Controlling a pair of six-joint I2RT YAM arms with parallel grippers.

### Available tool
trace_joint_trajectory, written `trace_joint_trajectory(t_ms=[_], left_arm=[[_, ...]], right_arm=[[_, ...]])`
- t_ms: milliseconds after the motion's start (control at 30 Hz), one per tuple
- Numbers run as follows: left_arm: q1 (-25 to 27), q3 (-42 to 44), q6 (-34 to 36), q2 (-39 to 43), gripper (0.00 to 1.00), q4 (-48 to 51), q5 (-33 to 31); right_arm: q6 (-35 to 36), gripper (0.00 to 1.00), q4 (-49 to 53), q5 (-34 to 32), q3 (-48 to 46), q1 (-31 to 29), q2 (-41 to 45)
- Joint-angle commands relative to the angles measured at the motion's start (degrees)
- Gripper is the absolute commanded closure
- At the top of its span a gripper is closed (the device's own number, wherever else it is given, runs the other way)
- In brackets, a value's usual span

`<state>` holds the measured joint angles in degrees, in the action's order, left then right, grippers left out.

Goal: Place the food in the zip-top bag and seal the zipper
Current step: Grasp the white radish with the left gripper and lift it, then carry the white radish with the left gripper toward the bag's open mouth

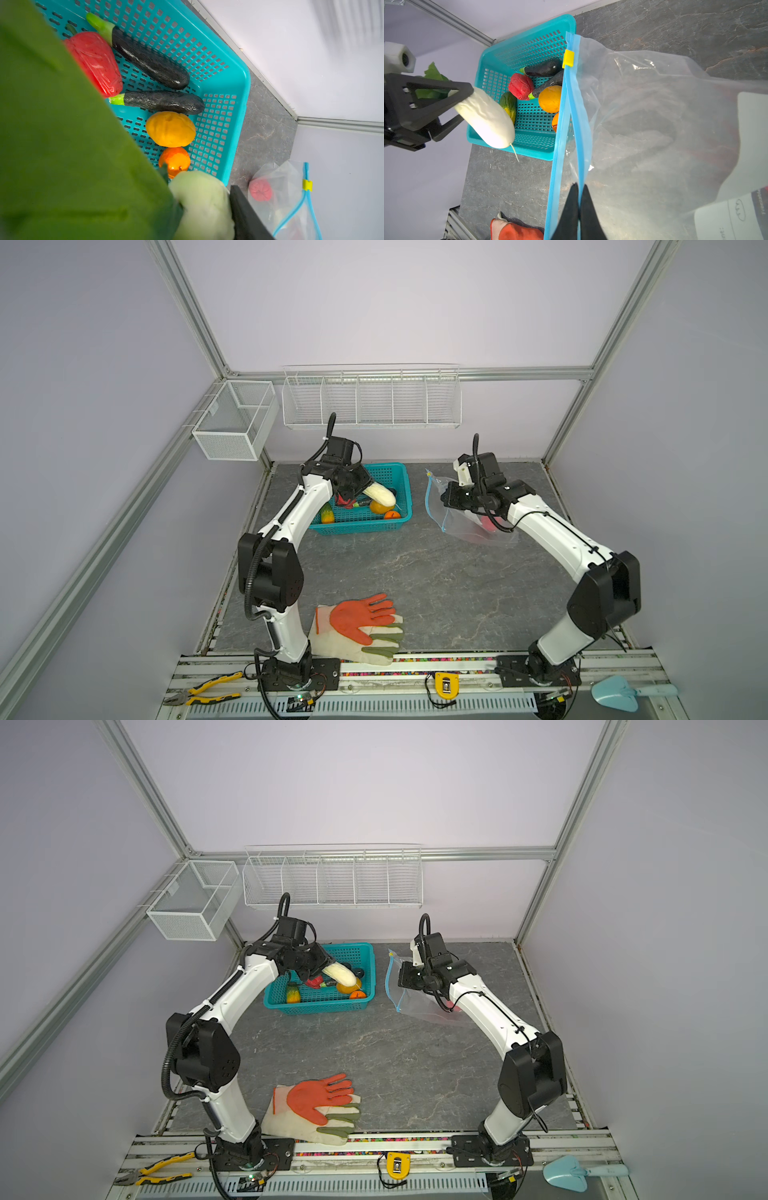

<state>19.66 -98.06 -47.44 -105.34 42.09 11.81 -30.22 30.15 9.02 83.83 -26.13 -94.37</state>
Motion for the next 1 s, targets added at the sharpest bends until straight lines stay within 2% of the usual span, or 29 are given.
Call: trace_joint_trajectory(t_ms=[0,333,967], left_arm=[[1.5,-2.0,-0.9,1.7,0.69,0.5,-1.8],[6.5,-3.1,-2.0,2.5,0.71,-1.4,-4.3],[15.8,-0.9,-4.6,7.6,0.71,-3.9,-20.2]], right_arm=[[-0.6,0.94,0.2,-0.2,1.4,-0.5,-1.1],[-0.5,0.94,0.7,-0.4,3.1,-1.2,-2.3],[-0.6,0.94,0.8,-0.8,3.8,-1.7,-3.3]])
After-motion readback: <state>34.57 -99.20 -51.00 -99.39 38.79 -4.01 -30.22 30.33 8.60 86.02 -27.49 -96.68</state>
